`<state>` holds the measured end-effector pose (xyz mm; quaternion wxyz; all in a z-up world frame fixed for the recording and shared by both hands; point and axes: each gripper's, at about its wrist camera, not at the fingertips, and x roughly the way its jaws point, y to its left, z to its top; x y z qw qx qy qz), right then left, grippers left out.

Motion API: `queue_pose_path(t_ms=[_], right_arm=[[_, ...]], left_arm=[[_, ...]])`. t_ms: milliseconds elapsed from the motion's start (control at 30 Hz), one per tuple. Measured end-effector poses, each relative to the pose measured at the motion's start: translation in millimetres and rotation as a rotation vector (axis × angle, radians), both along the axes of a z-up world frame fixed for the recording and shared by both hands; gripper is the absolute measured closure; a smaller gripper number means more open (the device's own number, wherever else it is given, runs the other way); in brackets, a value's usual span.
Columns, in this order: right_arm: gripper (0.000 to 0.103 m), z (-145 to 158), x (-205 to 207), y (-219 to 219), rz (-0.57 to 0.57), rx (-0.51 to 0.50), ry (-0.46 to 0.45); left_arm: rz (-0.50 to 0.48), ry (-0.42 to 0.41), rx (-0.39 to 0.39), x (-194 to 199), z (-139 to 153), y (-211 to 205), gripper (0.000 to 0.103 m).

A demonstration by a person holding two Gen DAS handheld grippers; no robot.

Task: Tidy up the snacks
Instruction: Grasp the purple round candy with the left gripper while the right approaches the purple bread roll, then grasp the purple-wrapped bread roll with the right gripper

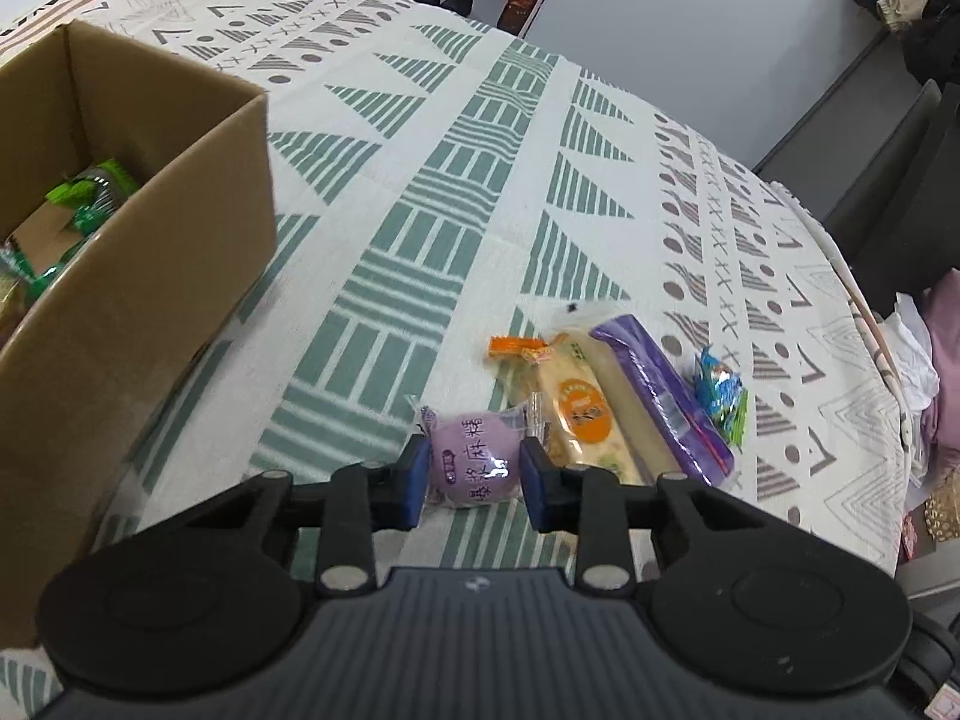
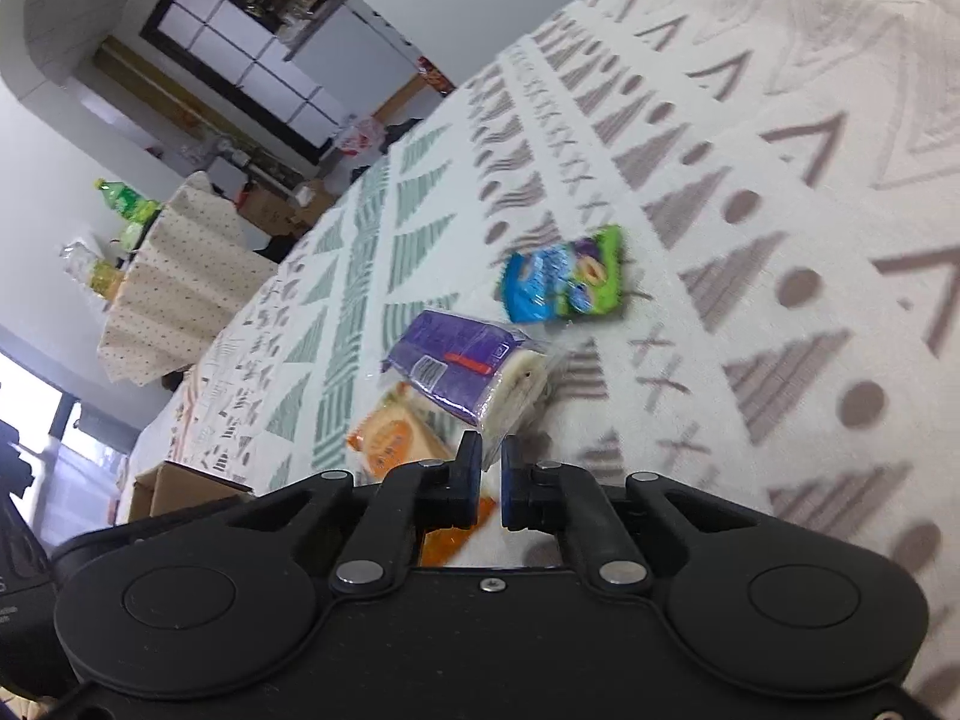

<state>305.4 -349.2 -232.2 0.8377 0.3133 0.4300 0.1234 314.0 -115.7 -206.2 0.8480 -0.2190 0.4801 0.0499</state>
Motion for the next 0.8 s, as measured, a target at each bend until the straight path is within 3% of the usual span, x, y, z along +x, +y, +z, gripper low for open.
queue_pose_path(t_ms=[400,567,633,700,767,800], right_arm=[[0.097,11,-56,3,-0.094,-0.064,0.105],[0.096,14,-79,19,-0.058,-0.038,0.135],[0.088,18,-83,25,-0.035,-0.04,0.14],[0.081,24,-86,27,-0.033,-0.069,0.126],[0.06,29,-88,25,-0.057,-0.115,0.106],[0.057,32,-88,24,-0.069,-0.134,0.097]], left_arm=[[-0.037,0.064,0.013,-31,8,7,0.072],[-0.045,0.085,0.034,-39,10,11,0.07],[-0.034,0.084,0.057,-41,13,13,0.066],[-0.033,0.078,0.065,-41,16,14,0.051],[-0.028,0.071,0.057,-41,18,15,0.037],[-0.024,0.065,0.057,-42,19,15,0.033]])
